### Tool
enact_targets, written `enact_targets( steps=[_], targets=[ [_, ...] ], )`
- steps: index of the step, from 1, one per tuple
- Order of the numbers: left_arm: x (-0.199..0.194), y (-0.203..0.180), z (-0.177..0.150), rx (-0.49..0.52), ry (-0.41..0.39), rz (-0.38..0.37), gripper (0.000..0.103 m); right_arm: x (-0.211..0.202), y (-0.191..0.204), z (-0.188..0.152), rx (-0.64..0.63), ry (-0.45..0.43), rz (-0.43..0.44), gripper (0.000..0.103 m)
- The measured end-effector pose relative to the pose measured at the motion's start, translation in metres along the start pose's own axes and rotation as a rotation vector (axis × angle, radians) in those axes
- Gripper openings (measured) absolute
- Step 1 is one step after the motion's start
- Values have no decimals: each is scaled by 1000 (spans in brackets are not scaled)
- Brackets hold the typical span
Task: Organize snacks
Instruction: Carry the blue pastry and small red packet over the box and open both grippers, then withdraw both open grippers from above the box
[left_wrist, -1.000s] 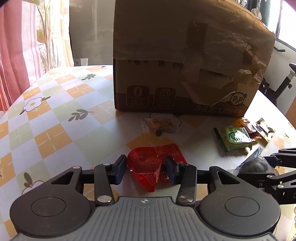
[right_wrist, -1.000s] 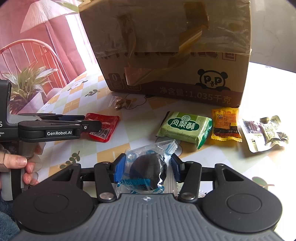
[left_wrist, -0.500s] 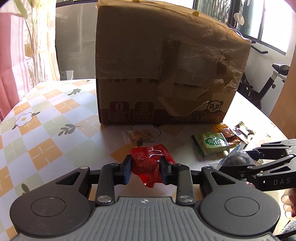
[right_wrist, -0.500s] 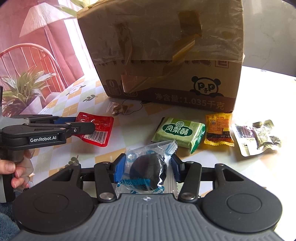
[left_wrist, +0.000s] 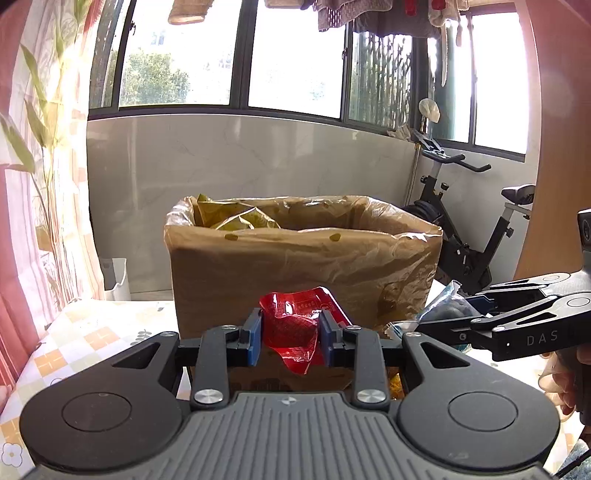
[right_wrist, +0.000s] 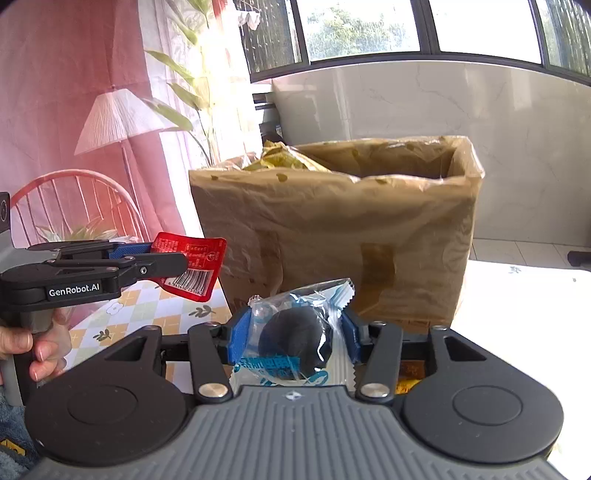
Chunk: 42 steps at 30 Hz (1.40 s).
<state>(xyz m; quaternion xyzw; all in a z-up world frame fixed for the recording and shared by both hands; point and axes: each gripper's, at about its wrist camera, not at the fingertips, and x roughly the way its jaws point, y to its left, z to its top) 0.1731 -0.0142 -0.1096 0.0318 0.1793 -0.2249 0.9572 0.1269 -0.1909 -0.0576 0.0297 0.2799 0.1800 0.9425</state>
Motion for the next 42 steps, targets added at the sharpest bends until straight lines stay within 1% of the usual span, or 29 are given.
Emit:
enact_targets(
  steps=[4,6,7,9,11,14,17,20,21,22,23,24,26,27,28,29,34,38,40,42],
  targets=[
    [-3,-8,41,45,-83,-22,33,-16,-2,41,-43,-90,4,53],
    [4,-10,60,38,-110,-34,33,-19,-8,61,-44,-127,11,53],
    [10,-11,68,33,-114,-39,33,-19,-11,70,-47,-137,8,53],
    [27,-14,82,34,-109,-42,33,-13,-18,88,-71,-157,-29,53],
    [47,-19,92,50,-103,-36,33,-1,-24,99,-97,-158,-74,53],
    [84,-21,104,48,-60,-17,33,23,-38,112,-117,-146,-125,53],
    [115,-24,109,73,-13,35,34,51,-49,120,-118,-115,-176,53],
    [138,-26,111,96,19,67,34,73,-59,123,-101,-65,-195,53],
    [141,-26,110,106,27,70,36,79,-61,123,-102,-52,-197,53],
    [143,-27,109,113,33,72,40,83,-62,122,-103,-41,-201,53],
    [144,-26,107,116,38,74,43,87,-63,122,-104,-30,-206,53],
    [144,-24,105,115,42,71,50,90,-64,121,-100,-20,-212,55],
    [142,-22,100,109,46,70,50,92,-66,120,-83,-8,-212,56],
    [139,-14,99,100,54,77,50,92,-68,119,-70,-7,-207,59],
    [138,-11,98,90,60,80,50,90,-68,118,-64,-7,-207,65],
    [136,-10,96,80,63,80,50,88,-68,117,-59,-10,-209,67],
    [110,2,95,36,44,69,54,68,-57,116,-52,-46,-183,67],
    [83,14,101,-39,33,78,57,46,-42,116,-62,-80,-157,67],
    [68,16,102,-67,33,65,59,35,-37,115,-56,-98,-142,67],
    [55,17,99,-70,36,56,59,25,-30,113,-47,-117,-124,67]
  ],
)
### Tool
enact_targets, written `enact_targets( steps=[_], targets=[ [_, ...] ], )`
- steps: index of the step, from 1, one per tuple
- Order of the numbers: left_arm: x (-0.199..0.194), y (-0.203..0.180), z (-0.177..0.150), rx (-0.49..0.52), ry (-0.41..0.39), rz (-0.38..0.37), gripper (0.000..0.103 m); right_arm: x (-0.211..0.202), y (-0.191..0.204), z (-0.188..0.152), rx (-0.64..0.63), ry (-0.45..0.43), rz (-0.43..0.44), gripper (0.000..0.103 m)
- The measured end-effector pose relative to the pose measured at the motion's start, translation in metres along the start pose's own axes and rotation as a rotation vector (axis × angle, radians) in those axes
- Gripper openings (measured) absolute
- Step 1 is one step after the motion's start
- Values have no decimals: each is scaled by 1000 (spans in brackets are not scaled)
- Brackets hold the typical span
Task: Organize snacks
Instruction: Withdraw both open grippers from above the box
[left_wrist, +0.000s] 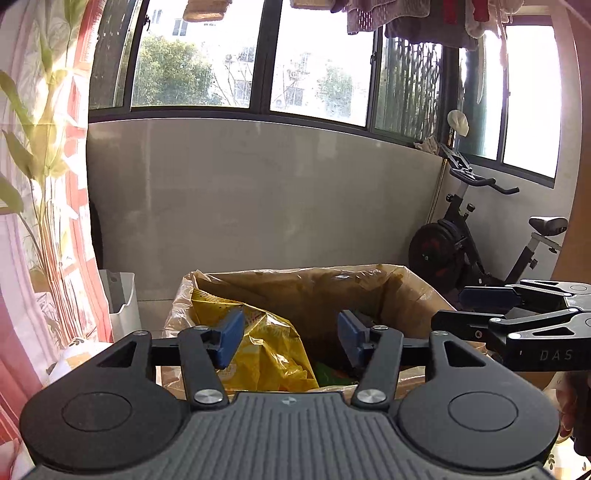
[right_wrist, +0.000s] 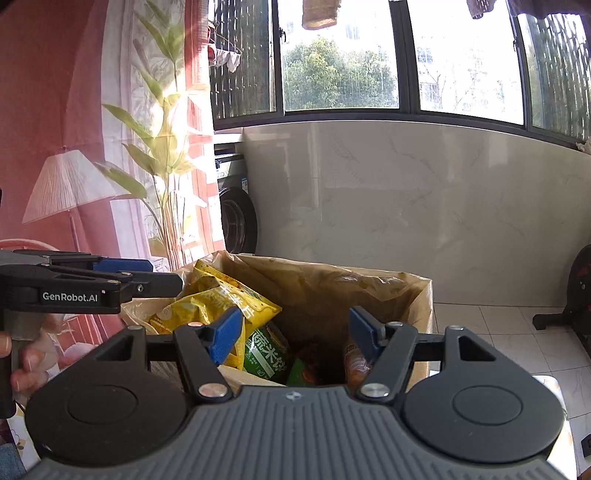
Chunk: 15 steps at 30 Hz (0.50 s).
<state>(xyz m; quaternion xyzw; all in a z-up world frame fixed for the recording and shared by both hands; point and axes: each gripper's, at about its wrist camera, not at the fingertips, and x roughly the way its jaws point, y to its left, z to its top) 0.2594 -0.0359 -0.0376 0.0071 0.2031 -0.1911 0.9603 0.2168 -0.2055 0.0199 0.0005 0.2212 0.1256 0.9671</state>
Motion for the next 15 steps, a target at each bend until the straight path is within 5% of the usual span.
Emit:
enact_targets(
  steps=[9,15],
  targets=[
    [-46,15,-42,-17,26,46,59,-37,19,-34,19,-39,37,67],
    [-55,27,-87,-75,89,96,59,-47,26,-76,65,13,48,67]
  ],
)
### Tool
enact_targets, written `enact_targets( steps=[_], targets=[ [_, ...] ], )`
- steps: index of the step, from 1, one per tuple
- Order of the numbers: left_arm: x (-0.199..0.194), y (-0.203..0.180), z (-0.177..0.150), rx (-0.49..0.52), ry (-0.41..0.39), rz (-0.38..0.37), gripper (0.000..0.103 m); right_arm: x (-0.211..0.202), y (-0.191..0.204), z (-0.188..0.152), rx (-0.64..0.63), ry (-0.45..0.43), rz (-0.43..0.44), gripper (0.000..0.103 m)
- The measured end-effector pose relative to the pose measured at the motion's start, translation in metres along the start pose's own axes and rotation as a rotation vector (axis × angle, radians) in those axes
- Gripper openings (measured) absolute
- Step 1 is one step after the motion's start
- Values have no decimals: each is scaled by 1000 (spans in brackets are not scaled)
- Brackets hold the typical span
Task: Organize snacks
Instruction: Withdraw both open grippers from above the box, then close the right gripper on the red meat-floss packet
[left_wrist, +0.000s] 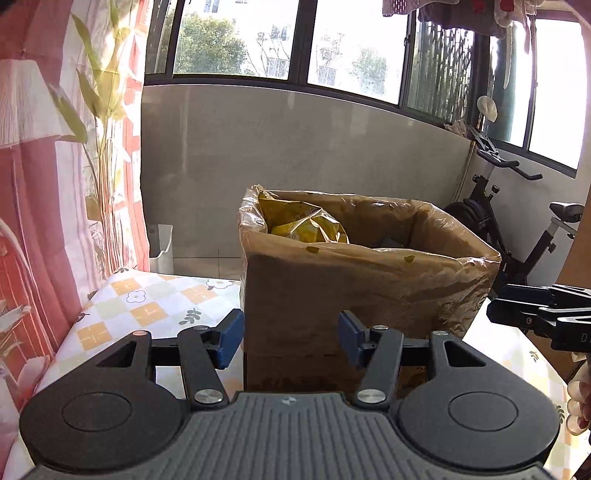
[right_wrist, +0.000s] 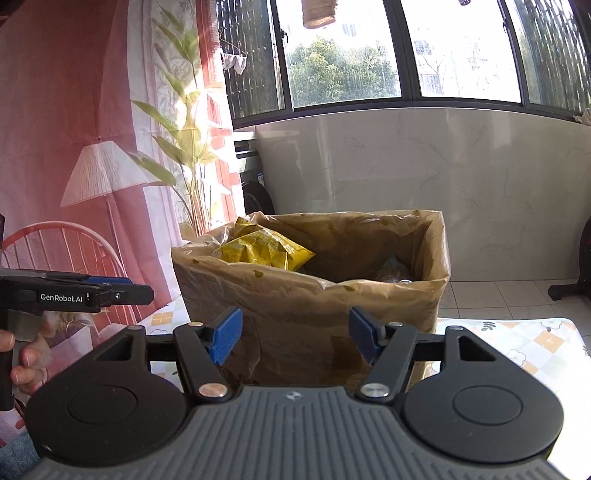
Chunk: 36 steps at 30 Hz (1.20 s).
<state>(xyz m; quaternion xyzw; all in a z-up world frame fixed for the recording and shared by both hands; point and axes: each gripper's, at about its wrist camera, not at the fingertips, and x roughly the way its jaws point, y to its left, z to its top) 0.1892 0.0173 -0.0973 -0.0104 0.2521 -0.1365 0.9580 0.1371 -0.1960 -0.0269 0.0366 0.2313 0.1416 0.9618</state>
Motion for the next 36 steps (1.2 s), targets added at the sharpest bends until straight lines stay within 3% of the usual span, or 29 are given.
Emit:
enact_targets(
  steps=[6,12,21,25,29,36],
  targets=[
    [5,18,-42,-112,97,36,59,1,-2,-55,24,132,-47,67],
    [11,21,-69,-109,165,80,59,-1,-12,-103,53,270,-62,67],
    [14,13,-87,-112,211,69,59,-1,-13,-155,204,532,-77,67],
    [13,12,-88,-109,213,64,59,3,-5,-156,175,540,-89,68],
    [13,13,-90,-114,218,66,59,15,14,-156,56,547,-113,68],
    [15,12,-93,-126,239,68,59,15,26,-165,-79,524,-130,61]
  ],
)
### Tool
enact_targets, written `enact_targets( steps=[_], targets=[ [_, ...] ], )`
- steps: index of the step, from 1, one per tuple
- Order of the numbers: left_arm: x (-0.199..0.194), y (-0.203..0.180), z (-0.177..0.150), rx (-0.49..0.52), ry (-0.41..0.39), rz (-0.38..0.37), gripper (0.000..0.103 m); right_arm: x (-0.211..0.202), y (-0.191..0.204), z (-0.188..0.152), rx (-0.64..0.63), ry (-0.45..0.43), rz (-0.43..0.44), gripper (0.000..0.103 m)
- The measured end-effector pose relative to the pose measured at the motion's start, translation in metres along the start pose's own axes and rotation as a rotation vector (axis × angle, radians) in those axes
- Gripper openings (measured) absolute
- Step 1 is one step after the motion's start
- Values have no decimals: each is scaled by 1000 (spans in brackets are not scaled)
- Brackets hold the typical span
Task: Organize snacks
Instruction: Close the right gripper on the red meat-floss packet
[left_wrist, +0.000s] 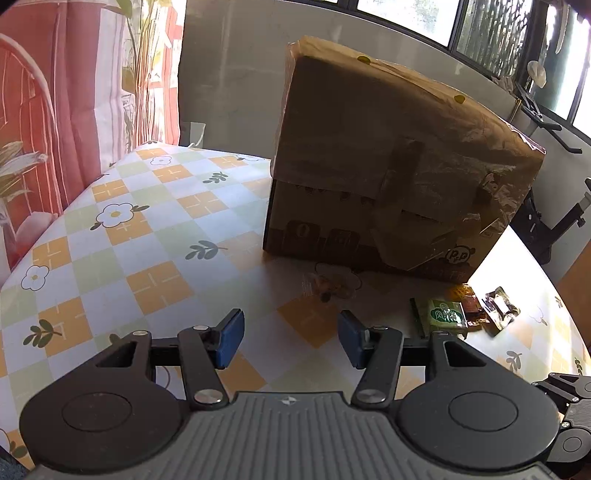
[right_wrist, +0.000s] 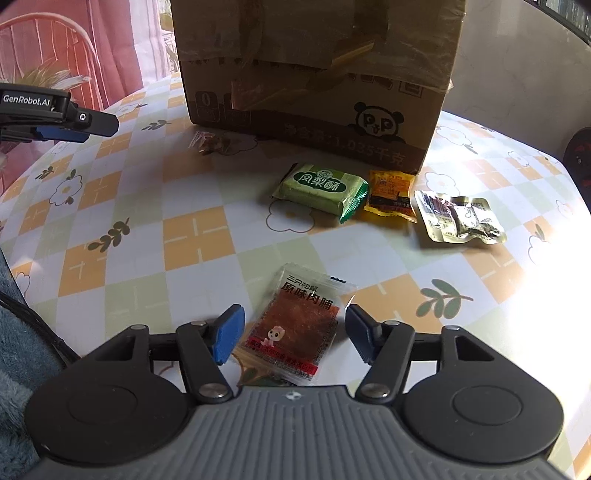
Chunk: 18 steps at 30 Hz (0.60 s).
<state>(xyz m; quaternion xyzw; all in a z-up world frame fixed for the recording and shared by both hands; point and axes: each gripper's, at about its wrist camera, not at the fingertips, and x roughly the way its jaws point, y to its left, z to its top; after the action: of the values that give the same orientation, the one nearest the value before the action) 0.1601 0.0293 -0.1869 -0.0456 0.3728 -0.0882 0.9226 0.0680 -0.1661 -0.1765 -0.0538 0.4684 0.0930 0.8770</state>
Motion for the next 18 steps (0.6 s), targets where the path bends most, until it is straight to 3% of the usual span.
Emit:
enact_targets(
  steps=[6,14,18],
  targets=[
    [0,-2,0,6,-2,-7,59,2,-7,5,5,-39,17,43],
    [5,-1,-1,-5,16,-1,59,3,-14,10,34,-76,68,42],
    [19,-2,6,37,23,-64,58,-1,-17,14,38,-106,82,42]
  ],
)
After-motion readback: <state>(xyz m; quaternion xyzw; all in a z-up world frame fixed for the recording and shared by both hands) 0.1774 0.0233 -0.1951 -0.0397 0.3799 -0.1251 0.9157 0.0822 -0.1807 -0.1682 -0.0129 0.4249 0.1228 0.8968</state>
